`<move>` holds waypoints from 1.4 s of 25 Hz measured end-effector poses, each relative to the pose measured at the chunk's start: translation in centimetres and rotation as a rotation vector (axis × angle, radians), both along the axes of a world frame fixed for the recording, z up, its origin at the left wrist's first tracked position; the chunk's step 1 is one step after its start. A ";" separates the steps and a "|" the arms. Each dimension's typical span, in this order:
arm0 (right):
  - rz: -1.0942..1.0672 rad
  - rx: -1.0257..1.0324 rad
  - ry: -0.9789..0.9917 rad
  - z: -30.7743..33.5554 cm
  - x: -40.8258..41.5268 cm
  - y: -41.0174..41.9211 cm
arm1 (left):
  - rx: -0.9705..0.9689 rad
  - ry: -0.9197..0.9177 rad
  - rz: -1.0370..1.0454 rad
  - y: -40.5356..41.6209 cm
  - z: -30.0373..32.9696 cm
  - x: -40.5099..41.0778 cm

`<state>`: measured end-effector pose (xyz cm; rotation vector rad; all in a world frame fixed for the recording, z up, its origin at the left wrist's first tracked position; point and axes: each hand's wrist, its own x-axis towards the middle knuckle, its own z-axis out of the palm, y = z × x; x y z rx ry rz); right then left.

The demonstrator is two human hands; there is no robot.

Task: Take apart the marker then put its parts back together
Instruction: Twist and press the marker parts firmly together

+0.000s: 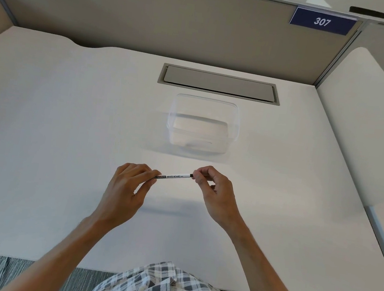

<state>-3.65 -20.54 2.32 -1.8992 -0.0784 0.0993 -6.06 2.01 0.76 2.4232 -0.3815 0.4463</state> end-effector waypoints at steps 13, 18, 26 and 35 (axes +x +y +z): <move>-0.088 0.087 0.027 -0.4 -0.5 0.3 | 0.004 -0.009 -0.008 0.1 0.0 0.2; -0.037 0.031 -0.028 -0.5 -1.0 0.1 | -0.005 -0.014 0.003 0.3 -0.1 0.1; -0.047 -0.009 -0.016 -0.6 -1.1 0.8 | -0.015 -0.031 -0.005 -0.1 0.1 0.0; -0.082 0.014 0.023 0.0 -0.9 0.7 | 0.016 -0.026 -0.041 -0.2 0.8 -0.1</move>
